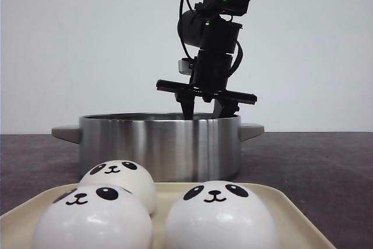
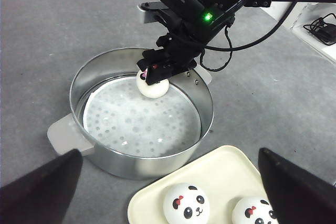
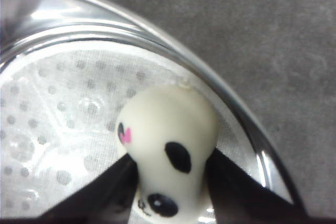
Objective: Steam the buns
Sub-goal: 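Carry the bun with the right gripper into the steel pot and release, then lower the left gripper onto the farther remaining panda bun and grasp it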
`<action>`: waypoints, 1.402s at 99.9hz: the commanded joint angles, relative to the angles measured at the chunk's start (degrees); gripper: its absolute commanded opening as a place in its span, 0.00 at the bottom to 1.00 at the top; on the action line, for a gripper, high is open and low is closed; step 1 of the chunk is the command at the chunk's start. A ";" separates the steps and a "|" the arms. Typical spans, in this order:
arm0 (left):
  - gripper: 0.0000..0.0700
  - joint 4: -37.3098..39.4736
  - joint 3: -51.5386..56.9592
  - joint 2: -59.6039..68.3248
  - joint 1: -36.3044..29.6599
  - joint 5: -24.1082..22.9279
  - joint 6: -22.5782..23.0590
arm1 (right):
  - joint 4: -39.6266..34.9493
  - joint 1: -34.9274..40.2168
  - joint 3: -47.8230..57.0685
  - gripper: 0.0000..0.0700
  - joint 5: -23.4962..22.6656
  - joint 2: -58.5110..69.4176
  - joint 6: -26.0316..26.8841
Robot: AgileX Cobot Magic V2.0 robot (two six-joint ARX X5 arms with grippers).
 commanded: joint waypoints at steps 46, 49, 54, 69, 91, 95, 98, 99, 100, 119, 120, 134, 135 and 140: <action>1.00 -0.33 1.27 0.31 -0.33 -0.13 0.48 | 1.31 0.11 4.13 0.52 -1.36 -0.31 0.87; 1.00 -0.31 1.27 0.31 -0.33 -0.11 0.44 | 1.22 0.15 5.29 0.52 -1.51 -1.03 0.09; 1.00 -0.28 1.27 0.33 -0.33 -0.09 0.20 | 0.61 0.55 7.28 0.52 -2.21 -2.75 -1.66; 1.00 -0.59 1.27 2.08 -0.33 0.37 -2.54 | -1.92 3.85 8.79 0.09 0.44 -12.09 -10.82; 1.00 -3.69 1.25 11.04 -1.42 3.65 -8.07 | -7.93 11.78 8.76 0.02 15.61 -29.05 -16.28; 1.00 -4.33 1.25 13.38 -2.25 3.65 -9.18 | -8.46 13.20 8.76 0.02 17.20 -32.17 -16.28; 1.00 -4.76 1.25 15.23 -2.97 3.63 -9.90 | -8.76 14.27 8.76 0.02 18.12 -34.53 -16.28; 1.00 -4.90 1.25 15.85 -3.21 3.61 -10.21 | -8.87 14.60 8.76 0.02 18.47 -35.34 -16.28; 1.00 -5.03 1.25 16.44 -3.43 3.58 -10.43 | -8.98 14.91 8.76 0.02 18.84 -36.13 -16.28; 1.00 -4.37 1.25 28.61 -8.94 3.50 -13.46 | -10.54 21.27 8.76 0.02 23.67 -50.23 -16.70; 1.00 -4.15 1.25 29.20 -9.20 3.50 -13.60 | -10.60 21.53 8.76 0.02 23.65 -50.84 -16.68; 1.00 -0.72 1.25 37.86 -12.81 2.51 -15.04 | -12.07 23.85 8.76 0.02 23.63 -58.12 -16.61; 1.00 -0.22 1.25 38.77 -13.16 2.36 -15.17 | -12.24 23.91 8.76 0.02 23.63 -58.53 -16.61; 1.00 0.92 1.25 41.33 -14.08 1.68 -15.52 | -13.07 24.02 8.76 0.02 23.65 -60.41 -16.59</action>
